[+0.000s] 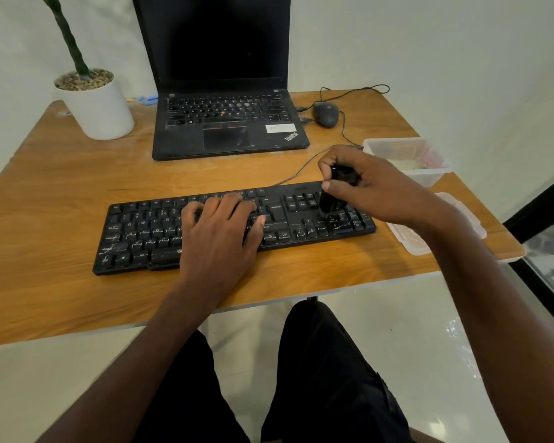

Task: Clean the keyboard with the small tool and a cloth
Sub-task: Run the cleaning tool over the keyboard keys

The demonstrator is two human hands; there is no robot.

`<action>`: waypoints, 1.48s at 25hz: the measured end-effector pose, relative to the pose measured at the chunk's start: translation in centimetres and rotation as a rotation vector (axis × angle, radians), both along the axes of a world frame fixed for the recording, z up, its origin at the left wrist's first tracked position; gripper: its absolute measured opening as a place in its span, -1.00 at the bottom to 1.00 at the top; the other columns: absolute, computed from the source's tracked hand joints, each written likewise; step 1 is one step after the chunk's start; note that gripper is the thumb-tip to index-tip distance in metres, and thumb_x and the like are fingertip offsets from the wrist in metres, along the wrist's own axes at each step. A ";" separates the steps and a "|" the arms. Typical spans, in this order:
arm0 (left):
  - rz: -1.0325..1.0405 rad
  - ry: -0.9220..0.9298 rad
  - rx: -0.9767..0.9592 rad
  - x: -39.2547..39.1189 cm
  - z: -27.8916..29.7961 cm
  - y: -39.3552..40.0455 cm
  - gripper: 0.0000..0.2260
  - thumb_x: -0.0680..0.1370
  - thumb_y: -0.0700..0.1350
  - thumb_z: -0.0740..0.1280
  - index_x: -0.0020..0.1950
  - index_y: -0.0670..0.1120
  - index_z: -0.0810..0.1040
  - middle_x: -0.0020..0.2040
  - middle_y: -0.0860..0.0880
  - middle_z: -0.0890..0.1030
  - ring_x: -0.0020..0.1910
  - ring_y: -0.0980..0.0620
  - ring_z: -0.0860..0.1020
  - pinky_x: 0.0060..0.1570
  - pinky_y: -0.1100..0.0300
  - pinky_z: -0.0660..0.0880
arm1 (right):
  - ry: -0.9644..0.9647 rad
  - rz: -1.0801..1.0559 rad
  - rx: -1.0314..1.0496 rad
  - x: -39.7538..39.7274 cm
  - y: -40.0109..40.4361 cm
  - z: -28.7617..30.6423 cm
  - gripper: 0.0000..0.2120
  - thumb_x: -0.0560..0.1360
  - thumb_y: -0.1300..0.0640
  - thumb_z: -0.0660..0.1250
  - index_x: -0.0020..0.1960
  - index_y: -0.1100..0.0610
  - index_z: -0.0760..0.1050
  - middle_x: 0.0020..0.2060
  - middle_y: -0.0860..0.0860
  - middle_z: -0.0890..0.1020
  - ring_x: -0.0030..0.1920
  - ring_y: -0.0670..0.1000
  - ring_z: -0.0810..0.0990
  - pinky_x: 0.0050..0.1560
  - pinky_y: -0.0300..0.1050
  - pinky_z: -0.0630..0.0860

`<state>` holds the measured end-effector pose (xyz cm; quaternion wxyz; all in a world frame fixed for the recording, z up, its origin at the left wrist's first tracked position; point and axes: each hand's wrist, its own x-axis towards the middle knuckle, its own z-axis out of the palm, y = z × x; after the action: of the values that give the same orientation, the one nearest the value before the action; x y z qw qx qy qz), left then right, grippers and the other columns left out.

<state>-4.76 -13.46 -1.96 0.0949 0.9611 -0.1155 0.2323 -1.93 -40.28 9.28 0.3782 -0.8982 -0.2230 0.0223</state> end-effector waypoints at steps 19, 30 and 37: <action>0.025 0.027 0.017 0.0 0.1 -0.2 -0.61 0.70 0.17 0.11 0.30 -0.01 0.59 0.24 -0.01 0.60 0.20 -0.06 0.53 0.26 -0.09 0.23 | -0.277 -0.225 -0.286 0.5 -1.4 -0.3 -0.83 0.56 0.08 0.36 0.06 -0.16 0.47 -0.01 -0.01 0.57 0.00 0.06 0.55 -0.09 -0.05 0.45; 0.027 0.040 -0.001 -0.1 0.2 -0.2 -0.63 0.70 0.16 0.13 0.31 0.00 0.58 0.26 0.00 0.58 0.21 -0.04 0.50 0.24 -0.08 0.21 | -0.298 -0.301 -0.203 0.4 -2.6 -1.0 -0.82 0.60 0.05 0.33 0.15 -0.17 0.44 0.03 0.04 0.56 0.02 0.08 0.57 -0.02 0.12 0.60; 0.043 0.070 -0.003 0.0 0.1 -0.4 -0.57 0.69 0.19 0.09 0.33 -0.01 0.58 0.28 0.00 0.57 0.21 -0.04 0.49 0.17 -0.03 0.19 | -0.241 -0.283 -0.260 0.4 -3.2 -0.8 -0.84 0.56 0.06 0.31 0.08 -0.17 0.43 -0.01 0.01 0.59 -0.01 0.06 0.56 0.00 0.14 0.59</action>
<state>-4.72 -13.82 -1.89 0.0952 0.9708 -0.0912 0.2006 -1.48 -43.48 8.47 0.2290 -0.9579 -0.1338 -0.1098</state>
